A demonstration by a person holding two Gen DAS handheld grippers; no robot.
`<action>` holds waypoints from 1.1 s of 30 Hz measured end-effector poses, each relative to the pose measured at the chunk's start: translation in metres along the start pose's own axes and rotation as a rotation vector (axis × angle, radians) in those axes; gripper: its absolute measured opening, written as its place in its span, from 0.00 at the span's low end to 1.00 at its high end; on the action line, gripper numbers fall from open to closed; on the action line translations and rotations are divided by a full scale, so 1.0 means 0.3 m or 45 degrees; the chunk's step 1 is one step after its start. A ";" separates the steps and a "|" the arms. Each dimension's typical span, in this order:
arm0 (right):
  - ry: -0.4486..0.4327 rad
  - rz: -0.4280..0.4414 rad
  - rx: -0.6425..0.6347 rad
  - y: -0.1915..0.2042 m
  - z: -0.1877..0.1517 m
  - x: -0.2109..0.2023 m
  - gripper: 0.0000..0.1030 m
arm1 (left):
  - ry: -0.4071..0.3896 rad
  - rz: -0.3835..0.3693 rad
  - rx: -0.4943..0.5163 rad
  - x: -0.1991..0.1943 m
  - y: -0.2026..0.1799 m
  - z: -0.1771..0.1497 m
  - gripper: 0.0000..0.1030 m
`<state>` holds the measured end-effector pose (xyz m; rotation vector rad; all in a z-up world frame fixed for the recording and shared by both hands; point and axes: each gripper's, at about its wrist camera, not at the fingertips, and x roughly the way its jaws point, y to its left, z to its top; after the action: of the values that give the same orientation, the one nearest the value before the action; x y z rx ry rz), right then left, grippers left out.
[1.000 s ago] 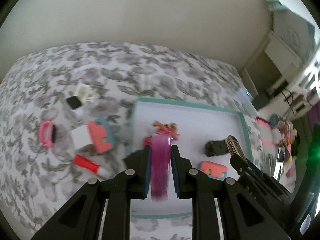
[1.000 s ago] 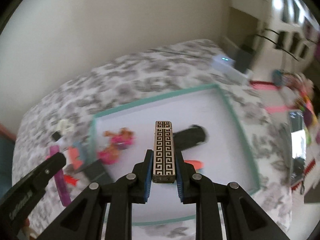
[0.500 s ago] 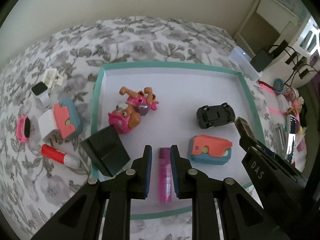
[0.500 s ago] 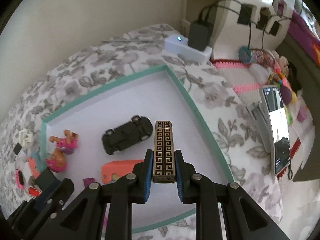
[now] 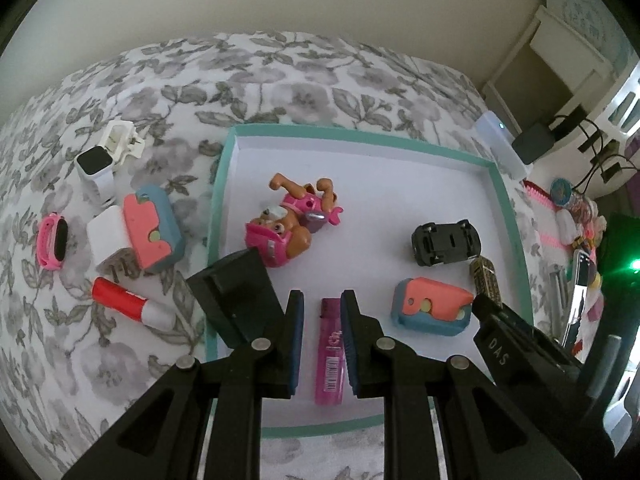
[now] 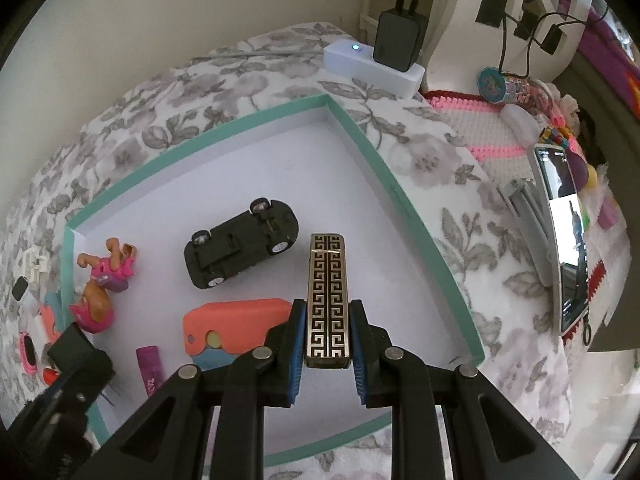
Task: Organize rigid objects
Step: 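Lower the lighter and gold case into the tray and open both tools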
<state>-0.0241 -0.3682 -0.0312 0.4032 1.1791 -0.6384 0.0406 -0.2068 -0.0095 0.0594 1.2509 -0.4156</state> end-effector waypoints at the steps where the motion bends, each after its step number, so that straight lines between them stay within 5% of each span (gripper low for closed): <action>1: 0.002 -0.006 -0.003 0.001 0.000 0.002 0.22 | -0.001 0.003 -0.002 -0.002 0.002 0.000 0.19; 10: -0.032 -0.049 -0.014 0.013 0.003 -0.018 0.24 | 0.004 0.047 -0.007 -0.004 0.015 0.004 0.19; 15: -0.073 -0.016 -0.063 0.052 0.002 -0.044 0.37 | -0.012 0.076 -0.024 -0.017 0.030 0.009 0.23; 18: -0.082 0.012 -0.102 0.085 -0.004 -0.053 0.37 | -0.032 0.088 -0.055 -0.029 0.051 0.013 0.39; 21: -0.081 0.052 -0.138 0.118 -0.009 -0.053 0.41 | -0.052 0.059 -0.098 -0.045 0.075 0.019 0.43; 23: -0.081 0.066 -0.155 0.133 -0.012 -0.051 0.50 | -0.068 0.095 -0.118 -0.058 0.087 0.021 0.64; 30: -0.086 0.075 -0.155 0.142 -0.019 -0.057 0.62 | -0.124 0.094 -0.215 -0.096 0.156 0.030 0.67; 33: -0.093 0.077 -0.166 0.147 -0.020 -0.058 0.69 | -0.133 0.139 -0.252 -0.100 0.197 0.029 0.77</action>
<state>-0.0040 -0.3268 -0.0186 0.3017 1.1283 -0.5169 0.0609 -0.1463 0.0106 -0.0618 1.1740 -0.1968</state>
